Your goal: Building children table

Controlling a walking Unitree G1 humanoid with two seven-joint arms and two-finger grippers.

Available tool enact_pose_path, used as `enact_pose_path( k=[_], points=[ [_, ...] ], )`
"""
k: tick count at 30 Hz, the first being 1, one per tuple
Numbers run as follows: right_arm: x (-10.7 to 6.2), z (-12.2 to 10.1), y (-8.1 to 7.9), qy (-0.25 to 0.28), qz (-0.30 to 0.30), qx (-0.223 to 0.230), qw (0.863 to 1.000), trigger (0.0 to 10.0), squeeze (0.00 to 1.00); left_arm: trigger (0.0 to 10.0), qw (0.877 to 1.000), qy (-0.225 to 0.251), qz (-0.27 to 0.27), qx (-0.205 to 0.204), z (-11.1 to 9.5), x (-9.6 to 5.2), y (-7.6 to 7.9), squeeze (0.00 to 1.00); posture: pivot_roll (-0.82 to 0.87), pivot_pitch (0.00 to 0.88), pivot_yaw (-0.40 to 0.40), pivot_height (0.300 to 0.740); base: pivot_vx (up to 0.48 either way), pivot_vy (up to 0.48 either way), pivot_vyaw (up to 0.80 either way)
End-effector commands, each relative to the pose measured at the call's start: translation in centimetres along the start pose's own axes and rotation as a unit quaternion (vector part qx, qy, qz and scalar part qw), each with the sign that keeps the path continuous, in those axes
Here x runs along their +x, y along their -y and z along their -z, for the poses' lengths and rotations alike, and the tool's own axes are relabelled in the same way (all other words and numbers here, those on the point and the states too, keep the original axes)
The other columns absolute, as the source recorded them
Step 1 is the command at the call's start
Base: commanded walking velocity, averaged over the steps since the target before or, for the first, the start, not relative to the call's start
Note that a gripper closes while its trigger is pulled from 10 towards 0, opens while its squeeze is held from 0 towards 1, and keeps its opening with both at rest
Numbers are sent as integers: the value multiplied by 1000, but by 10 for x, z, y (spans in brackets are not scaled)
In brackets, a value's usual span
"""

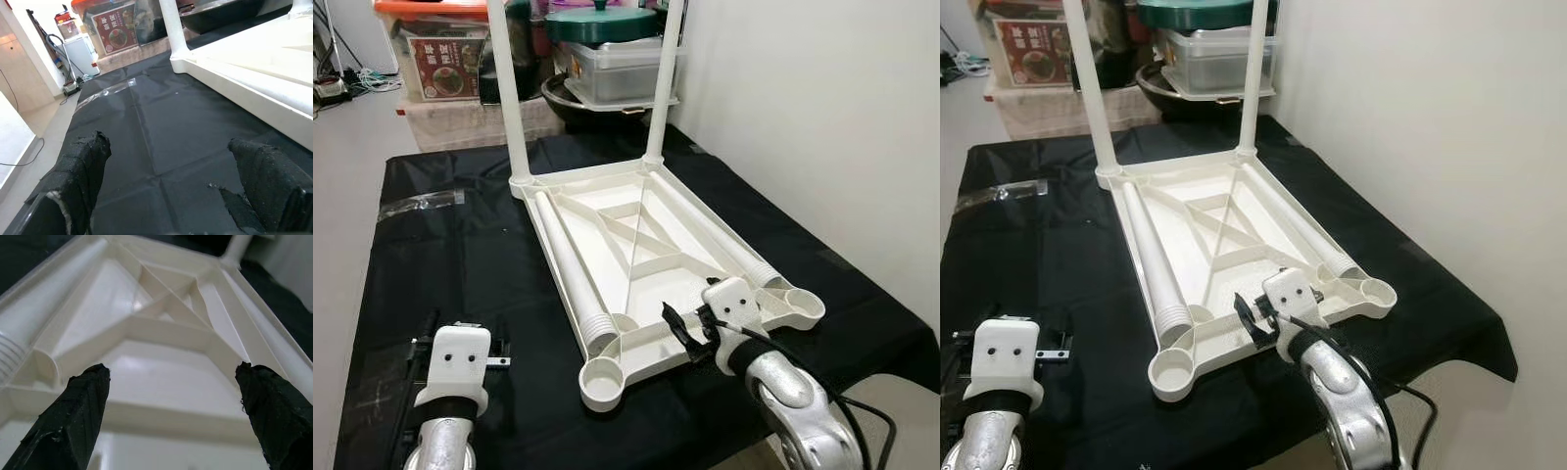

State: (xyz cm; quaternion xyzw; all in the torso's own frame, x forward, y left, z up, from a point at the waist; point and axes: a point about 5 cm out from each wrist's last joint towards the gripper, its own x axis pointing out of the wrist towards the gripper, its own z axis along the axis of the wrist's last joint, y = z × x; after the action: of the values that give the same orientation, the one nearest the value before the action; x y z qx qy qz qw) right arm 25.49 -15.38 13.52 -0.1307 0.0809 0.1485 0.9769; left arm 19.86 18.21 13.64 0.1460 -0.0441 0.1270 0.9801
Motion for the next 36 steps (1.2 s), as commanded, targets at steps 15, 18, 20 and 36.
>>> enact_pose_path(
  k=[15,18,20,36],
  points=[
    [-52,-4,19,-28,106,56,992,10000,0,10000,999,22,24,21,2,8,8,0,-58,0,11,740,0,0,0],
    [-39,-4,16,-27,101,59,993,10000,0,10000,999,27,30,23,3,10,11,0,-61,0,15,740,0,0,0],
    [-36,-5,15,-24,100,61,993,10000,0,10000,999,27,32,23,3,10,11,0,-61,0,15,740,0,0,0],
    [-1,-18,13,-7,70,61,996,10000,0,10000,991,-117,-34,57,14,-76,-38,0,75,0,-57,740,0,0,0]
  ],
)
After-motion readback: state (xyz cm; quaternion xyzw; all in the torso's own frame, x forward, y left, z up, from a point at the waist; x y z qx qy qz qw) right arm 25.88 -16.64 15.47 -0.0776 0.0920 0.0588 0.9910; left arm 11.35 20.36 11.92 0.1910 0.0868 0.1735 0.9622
